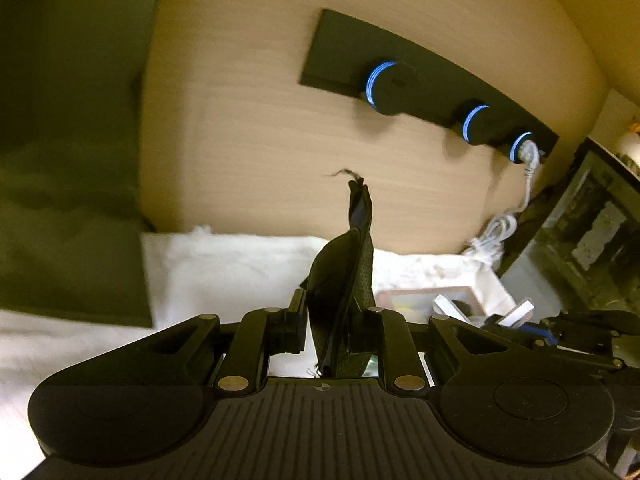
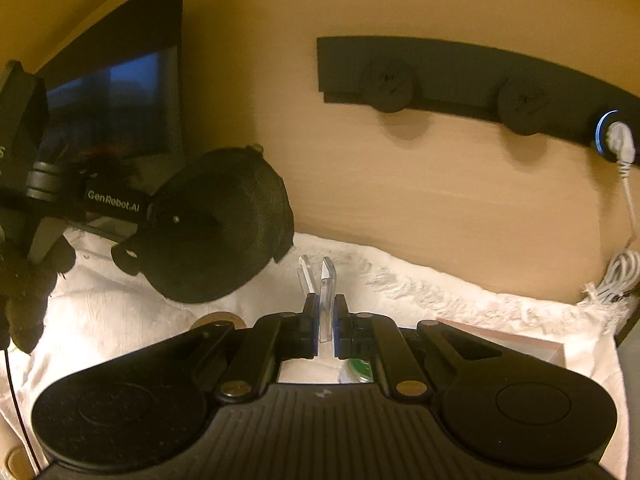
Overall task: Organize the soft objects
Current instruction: 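Lower the black mask into the box with the left gripper while the right grasps a clear plastic piece, then press the mask into the box with the left gripper while the right drops the clear piece in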
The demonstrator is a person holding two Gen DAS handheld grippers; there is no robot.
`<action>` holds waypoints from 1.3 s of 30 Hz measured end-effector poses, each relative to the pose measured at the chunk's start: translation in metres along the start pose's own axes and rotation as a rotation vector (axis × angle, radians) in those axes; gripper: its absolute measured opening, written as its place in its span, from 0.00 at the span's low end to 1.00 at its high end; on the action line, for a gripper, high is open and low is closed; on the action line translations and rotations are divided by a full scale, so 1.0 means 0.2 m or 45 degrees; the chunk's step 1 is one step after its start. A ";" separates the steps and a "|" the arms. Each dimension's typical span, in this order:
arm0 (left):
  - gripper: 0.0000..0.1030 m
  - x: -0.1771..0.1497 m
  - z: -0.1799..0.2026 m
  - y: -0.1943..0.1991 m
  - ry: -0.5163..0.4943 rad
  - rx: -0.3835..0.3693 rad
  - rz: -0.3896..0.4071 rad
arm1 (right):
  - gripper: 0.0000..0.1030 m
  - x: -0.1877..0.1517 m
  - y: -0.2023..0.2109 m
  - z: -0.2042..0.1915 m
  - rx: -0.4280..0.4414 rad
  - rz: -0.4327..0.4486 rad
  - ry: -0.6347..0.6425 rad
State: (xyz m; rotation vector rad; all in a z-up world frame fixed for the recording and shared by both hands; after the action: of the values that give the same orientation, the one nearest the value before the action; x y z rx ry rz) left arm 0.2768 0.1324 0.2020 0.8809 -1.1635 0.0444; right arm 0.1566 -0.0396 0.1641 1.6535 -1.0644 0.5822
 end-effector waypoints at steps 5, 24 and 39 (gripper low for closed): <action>0.19 -0.01 0.20 -0.12 0.080 -0.081 -0.006 | 0.06 0.00 0.09 0.24 -0.023 0.000 0.012; 0.19 -0.22 0.90 -0.97 0.192 -0.255 -0.203 | 0.06 -0.09 0.09 1.04 -0.238 -0.062 -0.148; 0.27 -0.29 0.92 -1.27 0.121 -0.207 -0.300 | 0.06 -0.21 -0.16 1.11 -0.287 -0.206 -0.205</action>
State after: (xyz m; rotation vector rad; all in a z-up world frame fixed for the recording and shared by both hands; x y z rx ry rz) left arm 0.2244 -0.1301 0.0282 0.8565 -0.9549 -0.1964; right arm 0.1356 -0.2294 0.0381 1.5879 -1.0576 0.2171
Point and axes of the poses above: each gripper's, at about its wrist camera, not at the fingertips, and y roughly against the way its jaws point, z to its right, x to its top, the point moved 5 cm from there along -y, roughly the way its jaws point, and after that the axes turned 14 degrees about -y, right-handed, at the moved point
